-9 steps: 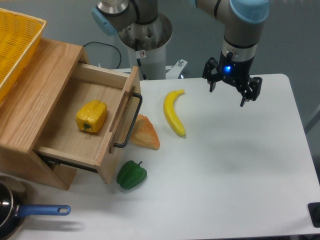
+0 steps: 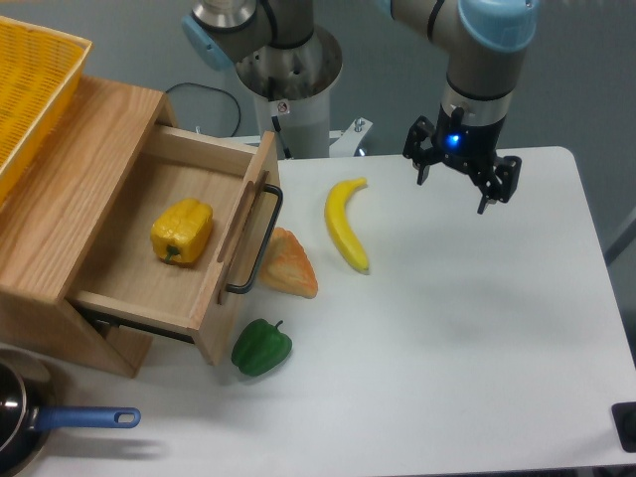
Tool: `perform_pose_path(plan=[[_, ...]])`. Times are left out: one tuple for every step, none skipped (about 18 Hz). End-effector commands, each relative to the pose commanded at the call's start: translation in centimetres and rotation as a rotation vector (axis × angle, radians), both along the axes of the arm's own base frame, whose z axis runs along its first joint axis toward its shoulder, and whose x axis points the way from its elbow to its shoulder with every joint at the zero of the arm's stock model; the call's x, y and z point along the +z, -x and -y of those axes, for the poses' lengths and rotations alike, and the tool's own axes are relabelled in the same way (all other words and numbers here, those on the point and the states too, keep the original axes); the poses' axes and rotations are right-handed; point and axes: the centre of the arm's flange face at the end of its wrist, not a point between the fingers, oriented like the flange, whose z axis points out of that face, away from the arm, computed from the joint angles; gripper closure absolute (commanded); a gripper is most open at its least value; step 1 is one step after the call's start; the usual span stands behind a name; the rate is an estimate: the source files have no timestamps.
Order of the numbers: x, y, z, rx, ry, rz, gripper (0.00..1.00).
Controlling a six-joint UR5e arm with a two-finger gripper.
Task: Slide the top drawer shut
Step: 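Move the gripper from its start pose toward the open drawer, then lower the gripper to the front of the open drawer near its handle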
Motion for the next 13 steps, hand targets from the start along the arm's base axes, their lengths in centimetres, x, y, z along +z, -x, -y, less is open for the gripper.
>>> perform_pose_path(plan=[[-0.2, -0.2, 0.2, 0.014, 0.001, 0.005, 0.00], [-0.5, -0.4, 0.3, 0.018, 0.004, 0.011, 0.00], [-0.6, -0.4, 0.4, 0.023, 0.005, 0.015, 0.00], [-0.7, -0.5, 0.5, 0.023, 0.011, 0.021, 0.00], [-1.2, -0.7, 0.4, 0.025, 0.017, 0.032, 0.00], [-1.6, -1.0, 0.5, 0.026, 0.025, 0.038, 0.00], [-1.7, -1.1, 0.7, 0.037, 0.028, 0.042, 0.00], [-1.9, -1.3, 0.7, 0.052, 0.027, 0.043, 0.00], [-1.9, -1.5, 0.5, 0.077, 0.026, 0.045, 0.00], [-2.2, -1.7, 0.3, 0.107, 0.028, 0.049, 0.01], [-2.6, -2.1, -0.5, 0.121, 0.031, 0.054, 0.08], [-2.7, -2.6, -1.2, 0.128, 0.033, 0.056, 0.19], [-2.9, -2.8, -1.6, 0.138, 0.037, 0.058, 0.36]])
